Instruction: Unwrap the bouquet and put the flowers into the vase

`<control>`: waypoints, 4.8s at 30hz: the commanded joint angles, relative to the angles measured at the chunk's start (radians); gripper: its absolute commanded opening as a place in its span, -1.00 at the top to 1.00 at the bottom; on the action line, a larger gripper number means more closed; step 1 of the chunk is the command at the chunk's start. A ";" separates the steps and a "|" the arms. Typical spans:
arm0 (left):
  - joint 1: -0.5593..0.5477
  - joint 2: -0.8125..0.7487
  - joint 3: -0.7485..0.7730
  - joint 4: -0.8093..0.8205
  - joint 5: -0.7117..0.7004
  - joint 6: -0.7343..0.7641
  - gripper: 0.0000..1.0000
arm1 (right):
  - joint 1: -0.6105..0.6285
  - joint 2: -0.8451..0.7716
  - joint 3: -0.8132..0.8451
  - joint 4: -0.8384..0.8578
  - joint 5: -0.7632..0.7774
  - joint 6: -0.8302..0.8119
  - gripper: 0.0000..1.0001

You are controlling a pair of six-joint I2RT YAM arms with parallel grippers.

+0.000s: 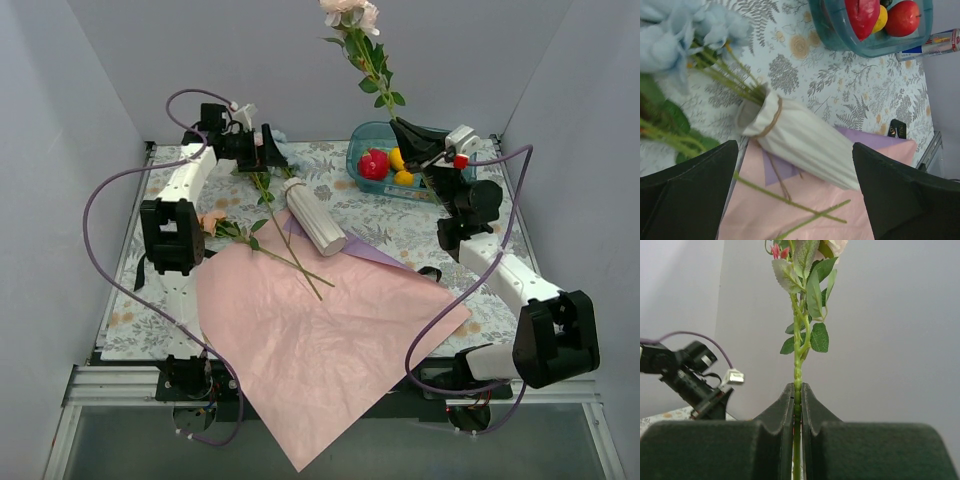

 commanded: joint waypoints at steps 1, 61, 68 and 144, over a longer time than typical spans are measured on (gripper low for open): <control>-0.068 0.095 0.157 -0.026 0.002 0.027 -0.96 | 0.003 -0.061 -0.018 0.037 -0.010 -0.022 0.97; -0.156 0.167 0.371 0.028 0.001 0.326 1.00 | -0.012 -0.110 -0.090 0.022 -0.064 0.074 0.97; -0.202 0.066 0.352 0.054 -0.045 0.350 1.00 | -0.014 -0.130 -0.107 0.028 -0.061 0.082 0.97; -0.044 -0.463 -0.072 -0.018 -0.126 0.294 -0.81 | 0.090 0.333 0.436 0.625 -0.083 0.509 0.97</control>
